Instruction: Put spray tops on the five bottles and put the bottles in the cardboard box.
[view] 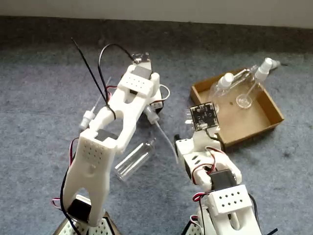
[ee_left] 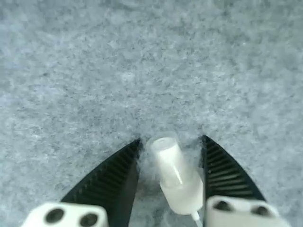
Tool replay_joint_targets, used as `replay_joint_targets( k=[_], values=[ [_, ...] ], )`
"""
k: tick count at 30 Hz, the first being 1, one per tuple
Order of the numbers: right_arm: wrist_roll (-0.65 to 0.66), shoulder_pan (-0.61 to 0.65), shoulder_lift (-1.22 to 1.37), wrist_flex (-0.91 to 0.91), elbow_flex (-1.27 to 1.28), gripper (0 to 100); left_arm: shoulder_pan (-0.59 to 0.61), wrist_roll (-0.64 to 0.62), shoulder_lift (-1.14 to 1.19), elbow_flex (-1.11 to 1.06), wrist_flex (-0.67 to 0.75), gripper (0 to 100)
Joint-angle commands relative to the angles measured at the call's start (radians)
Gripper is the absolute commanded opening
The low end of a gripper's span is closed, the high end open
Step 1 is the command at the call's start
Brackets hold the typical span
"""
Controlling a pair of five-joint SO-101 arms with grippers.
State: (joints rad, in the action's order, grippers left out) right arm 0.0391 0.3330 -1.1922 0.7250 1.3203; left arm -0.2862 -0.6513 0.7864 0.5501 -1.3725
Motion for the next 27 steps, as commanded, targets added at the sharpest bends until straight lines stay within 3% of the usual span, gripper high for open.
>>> replay_joint_targets(
  k=[1, 9, 14, 21, 27],
  values=[
    [-0.008, -0.013, -0.025, -0.021, -0.01, 7.4, -0.019, -0.009, -0.008, 0.051, -0.015, 16],
    [-0.006, -0.013, -0.025, -0.021, -0.01, 7.4, -0.048, -0.008, -0.007, 0.051, -0.123, 15],
    [-0.005, -0.013, -0.025, -0.021, -0.01, 7.4, -0.045, -0.003, -0.004, 0.051, -0.118, 0],
    [-0.005, -0.013, -0.025, -0.022, -0.01, 7.4, -0.041, 0.0, -0.01, 0.054, -0.117, 2],
    [-0.005, -0.012, -0.024, -0.105, 0.007, 7.4, -0.039, 0.0, -0.068, 0.202, -0.129, 2]
  ],
)
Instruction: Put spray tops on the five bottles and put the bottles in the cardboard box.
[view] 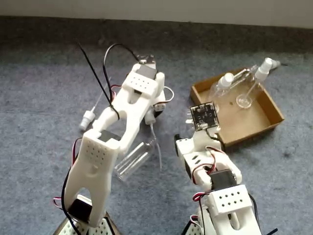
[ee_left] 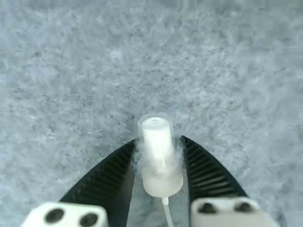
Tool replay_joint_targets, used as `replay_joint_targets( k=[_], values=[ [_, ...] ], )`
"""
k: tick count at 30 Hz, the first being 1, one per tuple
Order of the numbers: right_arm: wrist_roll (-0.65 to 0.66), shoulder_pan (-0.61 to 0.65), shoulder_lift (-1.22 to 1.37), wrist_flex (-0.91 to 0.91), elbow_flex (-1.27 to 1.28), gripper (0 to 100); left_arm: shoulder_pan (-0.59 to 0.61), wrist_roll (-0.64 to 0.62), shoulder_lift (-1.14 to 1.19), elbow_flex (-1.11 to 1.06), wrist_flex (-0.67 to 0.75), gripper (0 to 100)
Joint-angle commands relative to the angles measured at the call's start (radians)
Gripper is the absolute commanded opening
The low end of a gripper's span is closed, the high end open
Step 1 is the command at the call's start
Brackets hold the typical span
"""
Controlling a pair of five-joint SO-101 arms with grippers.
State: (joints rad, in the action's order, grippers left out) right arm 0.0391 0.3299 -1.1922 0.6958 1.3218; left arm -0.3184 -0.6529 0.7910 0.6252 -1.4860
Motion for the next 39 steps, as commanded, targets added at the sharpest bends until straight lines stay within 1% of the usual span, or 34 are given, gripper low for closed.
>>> replay_joint_targets(
  k=[1, 4, 11, 14, 17, 19, 22, 23, 24, 28, 29, 31, 34, 39],
  values=[
    [-0.003, -0.008, -0.024, -0.107, 0.025, 7.4, -0.005, 0.002, -0.091, 0.153, -0.032, 2],
    [-0.003, -0.008, -0.024, -0.216, 0.081, 7.4, 0.015, 0.003, -0.154, 0.237, -0.087, 2],
    [-0.003, -0.008, -0.024, -0.4, 0.176, 7.4, 0.122, 0.008, -0.283, 0.406, -0.198, 2],
    [-0.002, 0.007, -0.024, -0.46, 0.205, 7.4, 0.134, 0.115, -0.326, 0.446, -0.235, 2],
    [0.006, 0.09, -0.024, -0.51, 0.228, 7.4, 0.125, 0.216, -0.38, 0.461, -0.259, 2],
    [0.094, 0.157, -0.024, -0.536, 0.248, 7.4, 0.127, 0.258, -0.424, 0.463, -0.261, 2],
    [0.302, 0.232, -0.025, -0.595, 0.308, 7.4, 0.127, 0.296, -0.49, 0.461, -0.261, 2],
    [0.342, 0.251, -0.025, -0.63, 0.334, 7.4, 0.127, 0.308, -0.515, 0.46, -0.261, 2],
    [0.362, 0.265, -0.025, -0.673, 0.361, 7.4, 0.127, 0.318, -0.536, 0.46, -0.261, 2],
    [0.374, 0.283, -0.025, -0.842, 0.455, 7.0, 0.127, 0.315, -0.633, 0.46, -0.262, 2],
    [0.371, 0.28, -0.025, -0.854, 0.469, 7.0, 0.125, 0.315, -0.656, 0.458, -0.262, 2],
    [0.371, 0.278, -0.025, -0.854, 0.493, 7.0, 0.111, 0.313, -0.697, 0.458, -0.262, 2],
    [0.37, 0.28, -0.025, -0.852, 0.498, 7.0, 0.059, 0.313, -0.748, 0.458, -0.262, 2],
    [0.364, 0.277, -0.025, -0.852, 0.499, 7.0, -0.079, 0.319, -0.831, 0.46, -0.261, 0]
  ],
)
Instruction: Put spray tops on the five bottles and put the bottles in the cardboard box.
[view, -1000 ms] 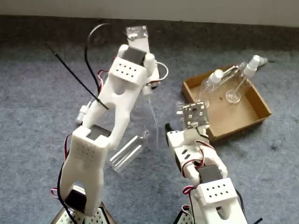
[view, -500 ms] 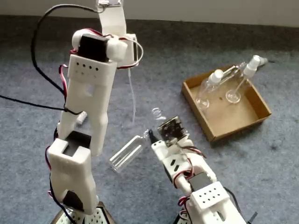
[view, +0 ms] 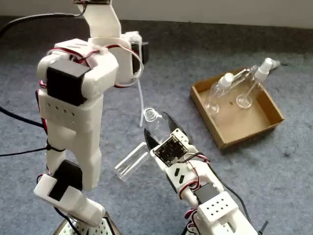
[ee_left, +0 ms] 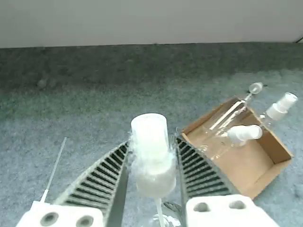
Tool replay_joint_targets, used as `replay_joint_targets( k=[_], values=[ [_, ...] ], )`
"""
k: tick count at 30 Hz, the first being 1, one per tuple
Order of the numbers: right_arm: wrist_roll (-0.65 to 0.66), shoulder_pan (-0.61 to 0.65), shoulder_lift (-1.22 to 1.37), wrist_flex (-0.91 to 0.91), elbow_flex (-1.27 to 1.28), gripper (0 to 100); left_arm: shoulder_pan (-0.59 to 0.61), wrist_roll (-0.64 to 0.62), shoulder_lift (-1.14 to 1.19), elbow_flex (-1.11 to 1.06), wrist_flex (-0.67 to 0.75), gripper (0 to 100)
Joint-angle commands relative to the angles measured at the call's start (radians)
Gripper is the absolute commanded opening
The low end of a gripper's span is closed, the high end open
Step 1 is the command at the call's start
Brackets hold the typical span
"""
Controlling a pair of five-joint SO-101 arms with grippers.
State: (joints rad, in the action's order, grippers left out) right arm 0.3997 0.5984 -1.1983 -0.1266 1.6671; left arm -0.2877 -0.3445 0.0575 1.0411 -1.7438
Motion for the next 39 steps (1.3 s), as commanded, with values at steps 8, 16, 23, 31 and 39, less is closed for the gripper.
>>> replay_joint_targets(
  k=[8, 16, 23, 31, 39],
  values=[
    [-0.126, 0.008, -0.019, -0.03, 0.148, 7.0, -0.154, 0.012, -0.16, 0.044, -0.003, 0],
    [-0.13, 0.008, -0.019, -0.03, 0.148, 7.0, -0.151, 0.012, -0.156, 0.044, 0.064, 0],
    [-0.132, 0.008, -0.019, -0.03, 0.148, 7.0, -0.137, 0.012, -0.163, 0.048, 0.046, 0],
    [-0.132, 0.008, -0.019, -0.03, 0.148, 7.0, -0.139, 0.012, -0.165, 0.048, -0.006, 0],
    [-0.132, 0.007, -0.019, -0.03, 0.148, 7.0, -0.139, 0.011, -0.323, 0.024, -0.008, 0]
  ],
)
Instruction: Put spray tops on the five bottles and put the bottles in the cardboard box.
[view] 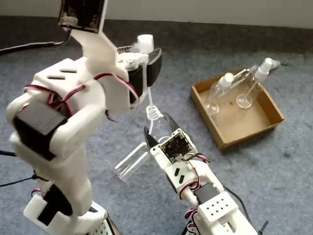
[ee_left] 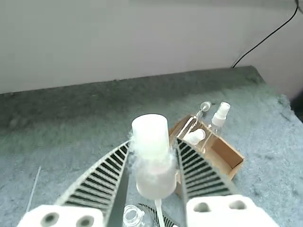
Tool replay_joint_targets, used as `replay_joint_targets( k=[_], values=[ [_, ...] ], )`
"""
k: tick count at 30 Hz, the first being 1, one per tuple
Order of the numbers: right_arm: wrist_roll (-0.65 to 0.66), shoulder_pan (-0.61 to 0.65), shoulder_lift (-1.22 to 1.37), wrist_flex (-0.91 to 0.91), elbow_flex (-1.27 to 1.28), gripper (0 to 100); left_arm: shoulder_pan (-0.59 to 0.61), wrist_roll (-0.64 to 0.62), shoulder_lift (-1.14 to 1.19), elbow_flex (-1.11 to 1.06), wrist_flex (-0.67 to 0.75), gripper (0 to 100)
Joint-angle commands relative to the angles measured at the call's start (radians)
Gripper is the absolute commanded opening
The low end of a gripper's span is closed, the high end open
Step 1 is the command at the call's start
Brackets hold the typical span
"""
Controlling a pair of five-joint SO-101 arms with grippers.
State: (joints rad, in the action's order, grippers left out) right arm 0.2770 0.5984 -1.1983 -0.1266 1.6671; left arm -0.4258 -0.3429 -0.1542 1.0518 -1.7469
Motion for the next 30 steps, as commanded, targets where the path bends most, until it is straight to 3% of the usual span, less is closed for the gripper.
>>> replay_joint_targets(
  k=[1, 11, 19, 30],
  values=[
    [-0.009, 0.007, -0.019, -0.03, 0.148, 7.0, -0.001, 0.009, -0.137, -0.007, -0.005, 0],
    [-0.009, 0.007, -0.019, -0.03, 0.148, 7.0, 0.005, 0.009, -0.282, -0.367, 0.012, 0],
    [-0.009, 0.007, -0.019, -0.03, 0.148, 7.0, 0.007, 0.009, -0.288, -0.591, 0.163, 0],
    [-0.006, 0.007, -0.019, -0.03, 0.148, 7.0, 0.007, 0.011, -0.289, -0.642, 0.227, 0]
  ],
)
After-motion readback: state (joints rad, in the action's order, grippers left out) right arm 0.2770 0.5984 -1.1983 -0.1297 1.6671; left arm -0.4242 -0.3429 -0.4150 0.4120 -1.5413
